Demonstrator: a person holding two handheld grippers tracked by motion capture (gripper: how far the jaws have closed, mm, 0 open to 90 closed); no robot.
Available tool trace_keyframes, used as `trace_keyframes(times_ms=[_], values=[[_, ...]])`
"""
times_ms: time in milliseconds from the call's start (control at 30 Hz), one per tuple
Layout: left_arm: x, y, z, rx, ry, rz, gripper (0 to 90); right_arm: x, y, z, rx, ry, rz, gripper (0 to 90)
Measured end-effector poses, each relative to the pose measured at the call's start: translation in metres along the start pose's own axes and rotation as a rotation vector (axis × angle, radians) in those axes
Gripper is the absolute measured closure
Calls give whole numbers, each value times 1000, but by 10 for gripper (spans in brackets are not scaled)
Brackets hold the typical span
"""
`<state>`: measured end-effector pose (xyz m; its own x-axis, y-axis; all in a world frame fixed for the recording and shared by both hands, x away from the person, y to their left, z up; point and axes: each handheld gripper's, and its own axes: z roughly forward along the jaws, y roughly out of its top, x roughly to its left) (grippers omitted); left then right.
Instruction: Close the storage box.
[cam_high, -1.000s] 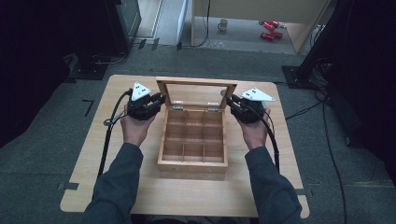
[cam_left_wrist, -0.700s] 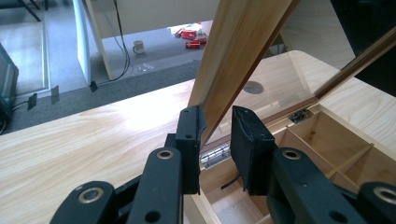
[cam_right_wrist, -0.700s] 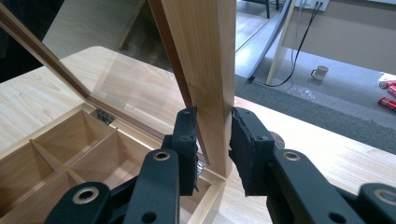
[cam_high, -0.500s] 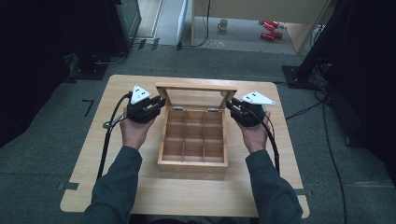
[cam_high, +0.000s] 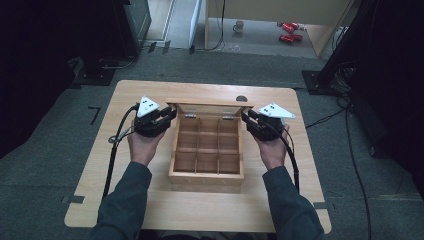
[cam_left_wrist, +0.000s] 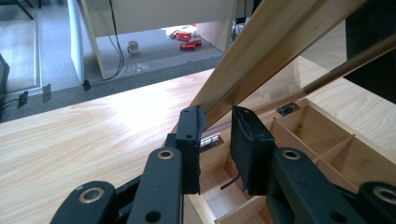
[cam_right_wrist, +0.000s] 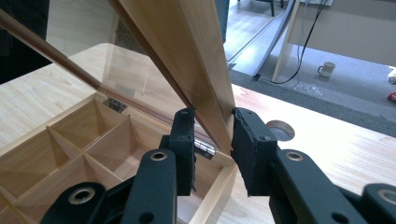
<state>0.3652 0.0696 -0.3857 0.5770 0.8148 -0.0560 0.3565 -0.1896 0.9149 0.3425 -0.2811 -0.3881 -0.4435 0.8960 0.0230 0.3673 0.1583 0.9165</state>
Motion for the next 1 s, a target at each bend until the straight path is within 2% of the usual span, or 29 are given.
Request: trace_keyframes(times_ms=[167, 533, 833, 1000], values=[[-1, -5, -2, -5, -5, -4, 740, 1, -1, -3, 16, 7, -10, 703], [-6, -11, -7, -2, -4, -4, 738, 5, -8, -8, 15, 13, -10, 702], [-9, -17, -12, 6, -6, 19, 739, 8, -13, -14, 21, 22, -20, 701], [-11, -21, -15, 5, -9, 19, 740, 10, -18, -16, 23, 26, -23, 702]])
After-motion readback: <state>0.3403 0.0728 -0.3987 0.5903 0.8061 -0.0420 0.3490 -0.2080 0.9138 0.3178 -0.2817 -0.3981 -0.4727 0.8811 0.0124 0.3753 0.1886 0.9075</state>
